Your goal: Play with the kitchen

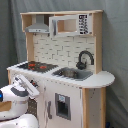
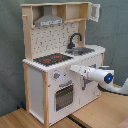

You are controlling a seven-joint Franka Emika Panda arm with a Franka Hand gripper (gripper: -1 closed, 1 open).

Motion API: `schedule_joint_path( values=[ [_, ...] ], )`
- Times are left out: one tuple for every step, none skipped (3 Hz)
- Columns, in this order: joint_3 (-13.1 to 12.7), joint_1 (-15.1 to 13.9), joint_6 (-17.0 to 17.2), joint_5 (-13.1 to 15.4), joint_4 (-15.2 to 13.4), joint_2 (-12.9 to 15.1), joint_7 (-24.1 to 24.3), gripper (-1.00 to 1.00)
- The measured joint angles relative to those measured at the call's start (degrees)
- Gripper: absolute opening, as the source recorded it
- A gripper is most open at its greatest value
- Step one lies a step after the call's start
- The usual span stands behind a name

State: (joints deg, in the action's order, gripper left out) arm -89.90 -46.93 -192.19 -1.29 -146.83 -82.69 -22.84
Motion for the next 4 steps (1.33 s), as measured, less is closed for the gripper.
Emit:
schedule_joint_path(
  values=[
    [0.0, 0.1, 0.0, 0.0, 0.0, 0.3, 5.8, -1.00],
    [0.1, 0.1, 0.0, -0.1, 0.0, 0.8, 12.6, -1.00],
    [0.1, 0.2, 0.0, -0.1, 0.0, 1.1, 18.6, -1.00],
    [0.2, 0.2, 0.0, -0.1, -0.1, 1.8, 24.9, -1.00]
  ],
)
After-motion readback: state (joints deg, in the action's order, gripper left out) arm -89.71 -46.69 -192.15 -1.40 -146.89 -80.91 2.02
